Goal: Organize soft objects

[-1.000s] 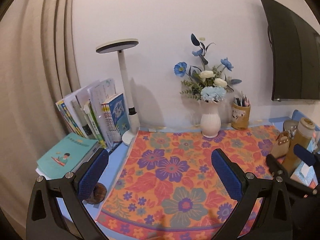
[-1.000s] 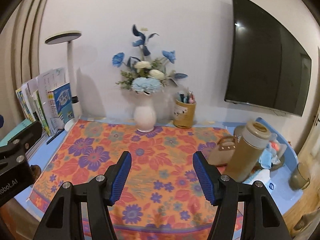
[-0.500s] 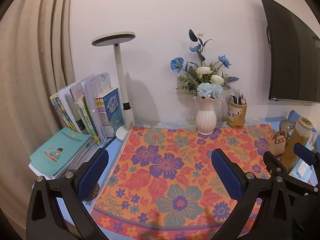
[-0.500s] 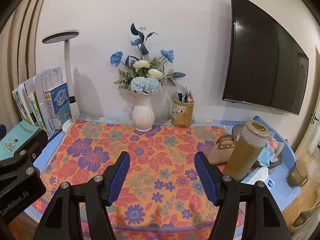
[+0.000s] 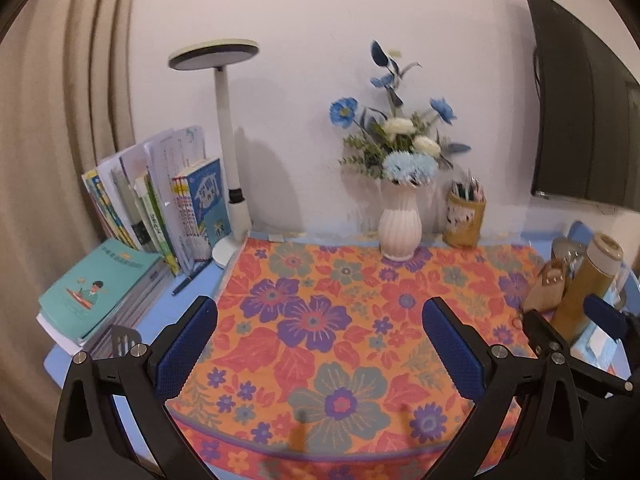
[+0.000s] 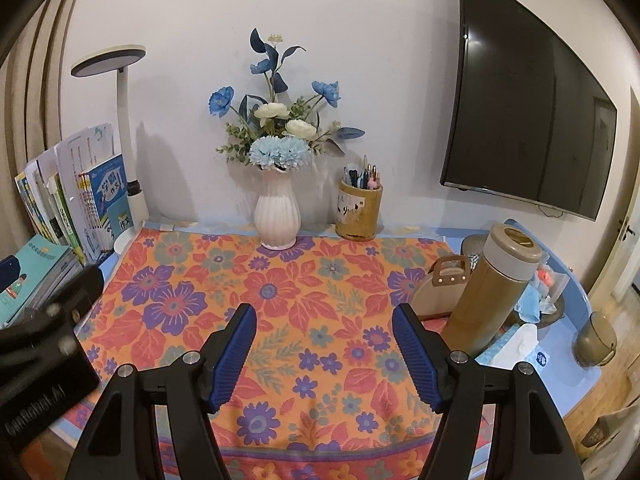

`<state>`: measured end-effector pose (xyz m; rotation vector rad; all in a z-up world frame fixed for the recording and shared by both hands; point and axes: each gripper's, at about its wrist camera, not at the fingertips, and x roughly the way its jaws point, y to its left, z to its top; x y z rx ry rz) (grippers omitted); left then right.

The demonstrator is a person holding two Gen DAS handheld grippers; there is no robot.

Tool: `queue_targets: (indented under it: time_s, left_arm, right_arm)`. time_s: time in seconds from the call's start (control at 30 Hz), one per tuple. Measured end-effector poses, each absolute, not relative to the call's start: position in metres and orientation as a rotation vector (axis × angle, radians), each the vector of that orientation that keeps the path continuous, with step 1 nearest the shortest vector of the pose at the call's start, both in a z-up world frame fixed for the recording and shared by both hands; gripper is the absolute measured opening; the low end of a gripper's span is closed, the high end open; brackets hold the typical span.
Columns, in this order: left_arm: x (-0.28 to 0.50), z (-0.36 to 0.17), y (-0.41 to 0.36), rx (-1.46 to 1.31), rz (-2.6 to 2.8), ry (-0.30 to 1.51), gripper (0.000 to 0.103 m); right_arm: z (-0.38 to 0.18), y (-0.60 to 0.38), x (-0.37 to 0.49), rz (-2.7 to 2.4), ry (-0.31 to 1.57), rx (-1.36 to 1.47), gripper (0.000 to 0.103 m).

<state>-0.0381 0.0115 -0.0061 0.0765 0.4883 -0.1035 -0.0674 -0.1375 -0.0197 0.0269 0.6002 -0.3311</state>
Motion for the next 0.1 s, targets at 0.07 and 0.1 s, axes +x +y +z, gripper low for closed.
queue_targets:
  time_s: [0.07,0.1]
  left_arm:
    - [-0.0370,-0.0063,0.0155,0.071,-0.083,0.480,0.103]
    - [-0.0353,-0.0061,0.0173,0.059,-0.094,0.491,0.103]
  right_arm:
    - [-0.0199,-0.1371,-0.0672,-0.331,0.600,0.022,0.069]
    - [-0.0200,-0.1371,-0.0672,-0.332,0.599,0.021,0.069]
